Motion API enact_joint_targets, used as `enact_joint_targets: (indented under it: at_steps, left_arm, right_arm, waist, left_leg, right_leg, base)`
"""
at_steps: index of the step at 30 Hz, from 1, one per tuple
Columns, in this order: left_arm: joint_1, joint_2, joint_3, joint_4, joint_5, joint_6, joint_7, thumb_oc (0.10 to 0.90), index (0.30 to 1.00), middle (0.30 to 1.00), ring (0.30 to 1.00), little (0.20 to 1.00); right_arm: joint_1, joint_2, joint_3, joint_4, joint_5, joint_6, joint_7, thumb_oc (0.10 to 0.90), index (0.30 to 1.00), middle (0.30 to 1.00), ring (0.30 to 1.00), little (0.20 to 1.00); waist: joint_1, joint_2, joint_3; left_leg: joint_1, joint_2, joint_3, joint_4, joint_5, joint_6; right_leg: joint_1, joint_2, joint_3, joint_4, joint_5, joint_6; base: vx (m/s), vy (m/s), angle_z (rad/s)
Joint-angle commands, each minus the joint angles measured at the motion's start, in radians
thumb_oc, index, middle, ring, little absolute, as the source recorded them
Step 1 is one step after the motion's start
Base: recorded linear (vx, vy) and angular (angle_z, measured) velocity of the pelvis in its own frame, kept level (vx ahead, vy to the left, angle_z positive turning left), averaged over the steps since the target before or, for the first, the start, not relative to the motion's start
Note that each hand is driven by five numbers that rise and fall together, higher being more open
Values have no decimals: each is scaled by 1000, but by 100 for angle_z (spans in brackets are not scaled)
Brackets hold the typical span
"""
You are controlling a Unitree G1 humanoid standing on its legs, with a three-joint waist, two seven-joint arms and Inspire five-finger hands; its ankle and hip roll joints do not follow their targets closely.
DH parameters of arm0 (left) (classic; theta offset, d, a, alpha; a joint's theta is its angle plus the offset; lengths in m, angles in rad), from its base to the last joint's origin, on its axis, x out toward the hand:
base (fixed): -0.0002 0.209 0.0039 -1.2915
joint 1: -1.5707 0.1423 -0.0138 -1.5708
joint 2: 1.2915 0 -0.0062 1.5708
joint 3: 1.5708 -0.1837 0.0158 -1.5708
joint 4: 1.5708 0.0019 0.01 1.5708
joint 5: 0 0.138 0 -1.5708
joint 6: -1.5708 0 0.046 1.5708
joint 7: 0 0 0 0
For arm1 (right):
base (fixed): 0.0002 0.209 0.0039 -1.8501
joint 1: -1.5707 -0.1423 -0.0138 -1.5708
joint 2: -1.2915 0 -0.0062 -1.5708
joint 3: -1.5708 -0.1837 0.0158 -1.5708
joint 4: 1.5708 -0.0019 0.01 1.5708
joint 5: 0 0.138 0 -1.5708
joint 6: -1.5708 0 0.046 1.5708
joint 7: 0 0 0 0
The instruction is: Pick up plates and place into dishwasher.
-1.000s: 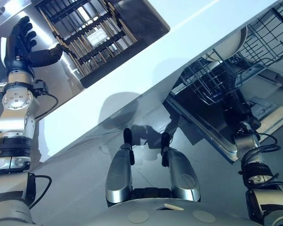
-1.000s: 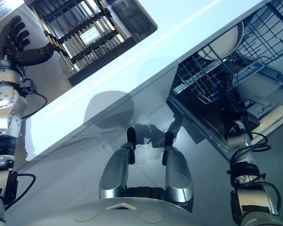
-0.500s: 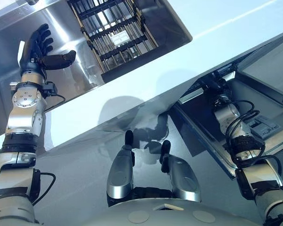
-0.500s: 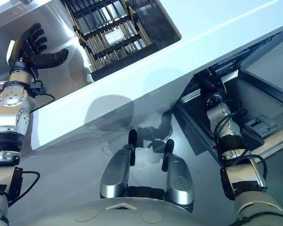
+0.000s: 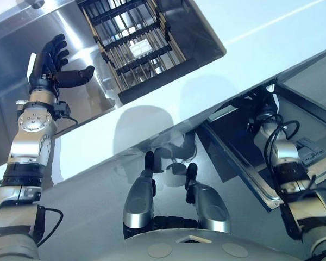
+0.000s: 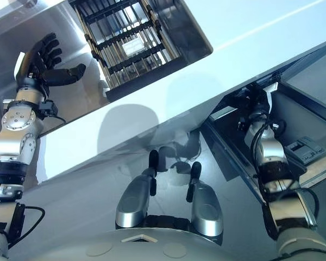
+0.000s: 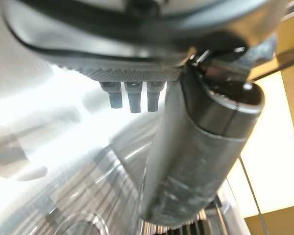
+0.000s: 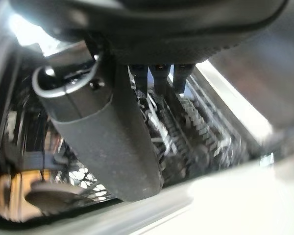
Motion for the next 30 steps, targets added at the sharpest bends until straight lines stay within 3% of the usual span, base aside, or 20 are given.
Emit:
enact_joint_targets:
  at_steps: [1, 7, 12, 16, 20, 24, 27, 30]
  left_arm:
    - [103, -18, 106, -62, 33, -122, 60, 800, 900, 900, 900, 900]
    - [171, -54, 163, -47, 32, -153, 66, 800, 900, 900, 900, 900]
    - [174, -61, 180, -3, 32, -166, 58, 800, 900, 900, 900, 900]
    - [165, -51, 181, 30, 21, -181, 61, 800, 900, 900, 900, 900]
    - [136, -27, 155, 35, 19, -171, 91, 800, 900, 900, 900, 900]
    - [114, -7, 138, 29, 4, -161, 110, 800, 900, 900, 900, 900]
    - [93, 5, 124, 29, -12, -158, 124, 800, 900, 900, 900, 900]
    - [51, 20, 109, 26, -44, -169, 148, 800, 900, 900, 900, 900]
  right_arm:
    - [124, -52, -143, -160, -72, -187, -85, 800, 900, 900, 900, 900]
    - [309, 5, -310, -215, -55, -262, -140, 800, 900, 900, 900, 900]
    - [385, 21, -381, -123, -12, -235, -126, 800, 900, 900, 900, 900]
    - [405, 24, -391, 14, 6, -256, -173, 800, 900, 900, 900, 900]
    - [397, 55, -392, 167, -11, -321, -366, 800, 900, 900, 900, 900]
    - [392, 89, -380, 240, -20, -327, -464, 800, 900, 900, 900, 900]
    - [384, 109, -380, 328, 74, -372, -486, 800, 900, 900, 900, 900]
    - [350, 111, -384, 404, 256, -404, -421, 800, 900, 900, 900, 900]
  waist:
    - [-82, -42, -178]
    - [-147, -48, -222]
    - [-176, -54, -265]
    - [-186, -55, -281]
    - [-185, -38, -286]
    - [-182, -15, -277]
    - [-179, 0, -258]
    - [-175, 7, -207]
  left_leg:
    - [-13, -73, 79, 16, -109, 34]
    - [28, -80, 136, 5, -136, 46]
    - [49, -85, 171, 4, -152, 51]
    - [66, -87, 185, 3, -160, 53]
    - [80, -95, 188, 12, -173, 63]
    - [61, -99, 187, 51, -188, 70]
    - [24, -100, 187, 113, -207, 75]
    - [-62, -98, 182, 234, -240, 75]
  right_leg:
    - [-32, 41, 24, 68, -97, 25]
    - [-33, 27, 49, 74, -99, 54]
    - [-34, 19, 58, 76, -97, 71]
    - [-33, 13, 59, 75, -92, 82]
    - [-32, 8, 65, 84, -89, 91]
    - [-46, 1, 70, 113, -98, 90]
    - [-69, -9, 75, 153, -112, 83]
    - [-114, -22, 84, 220, -133, 63]
  base:
    - [-83, 113, -28]
    - [-79, 122, -26]
    - [-25, 59, -22]
    - [3, 9, -22]
    - [34, -26, -17]
    - [37, -27, -11]
    - [-7, -32, -8]
    - [-156, -50, 5]
